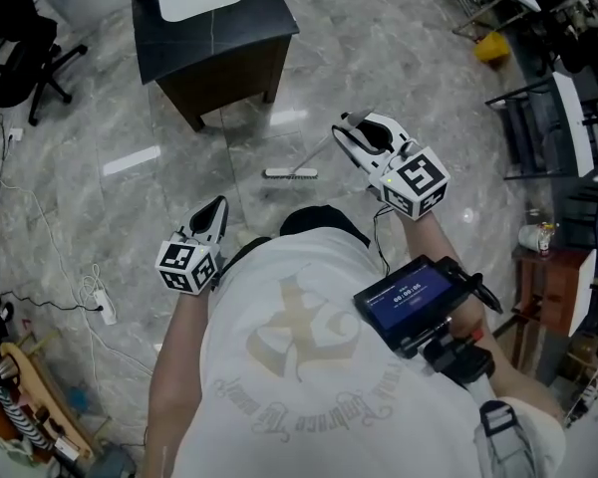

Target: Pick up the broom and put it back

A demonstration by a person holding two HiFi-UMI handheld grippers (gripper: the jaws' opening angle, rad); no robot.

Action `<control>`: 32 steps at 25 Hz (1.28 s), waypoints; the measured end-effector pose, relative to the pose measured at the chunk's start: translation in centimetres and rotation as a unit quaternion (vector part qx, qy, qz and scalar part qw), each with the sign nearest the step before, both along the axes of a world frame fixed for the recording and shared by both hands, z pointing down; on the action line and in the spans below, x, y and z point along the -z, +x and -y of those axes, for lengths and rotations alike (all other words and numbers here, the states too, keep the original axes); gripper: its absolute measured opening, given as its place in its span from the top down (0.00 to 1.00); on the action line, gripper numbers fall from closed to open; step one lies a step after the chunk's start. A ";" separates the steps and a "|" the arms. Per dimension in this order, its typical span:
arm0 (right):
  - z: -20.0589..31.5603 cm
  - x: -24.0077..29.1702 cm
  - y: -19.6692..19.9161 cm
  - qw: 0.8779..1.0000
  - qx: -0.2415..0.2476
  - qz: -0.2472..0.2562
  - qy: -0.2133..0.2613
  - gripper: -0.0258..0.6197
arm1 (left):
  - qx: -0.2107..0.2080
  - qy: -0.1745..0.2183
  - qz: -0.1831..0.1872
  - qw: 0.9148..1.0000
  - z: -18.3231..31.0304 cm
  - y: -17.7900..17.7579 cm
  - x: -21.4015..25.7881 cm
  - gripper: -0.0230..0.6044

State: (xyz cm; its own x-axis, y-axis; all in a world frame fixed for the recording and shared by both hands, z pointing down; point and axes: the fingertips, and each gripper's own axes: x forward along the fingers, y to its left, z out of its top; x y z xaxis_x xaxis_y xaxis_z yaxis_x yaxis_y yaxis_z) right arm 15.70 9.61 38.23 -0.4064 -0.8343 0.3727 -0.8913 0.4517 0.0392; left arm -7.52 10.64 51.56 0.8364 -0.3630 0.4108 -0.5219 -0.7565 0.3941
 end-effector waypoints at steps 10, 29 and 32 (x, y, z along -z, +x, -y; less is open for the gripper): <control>1.5 1.1 -0.4 1.000 0.021 -0.005 0.012 0.79 | 0.032 0.009 -0.005 0.999 -0.2 -1.7 0.6 0.94; 8.3 0.1 -4.0 0.997 0.074 0.000 0.016 0.79 | 0.104 0.001 0.007 0.995 1.0 -6.0 -0.1 0.94; 9.9 -0.5 -4.5 0.996 0.090 0.001 0.011 0.79 | 0.121 -0.003 0.012 0.993 1.7 -6.5 -0.2 0.94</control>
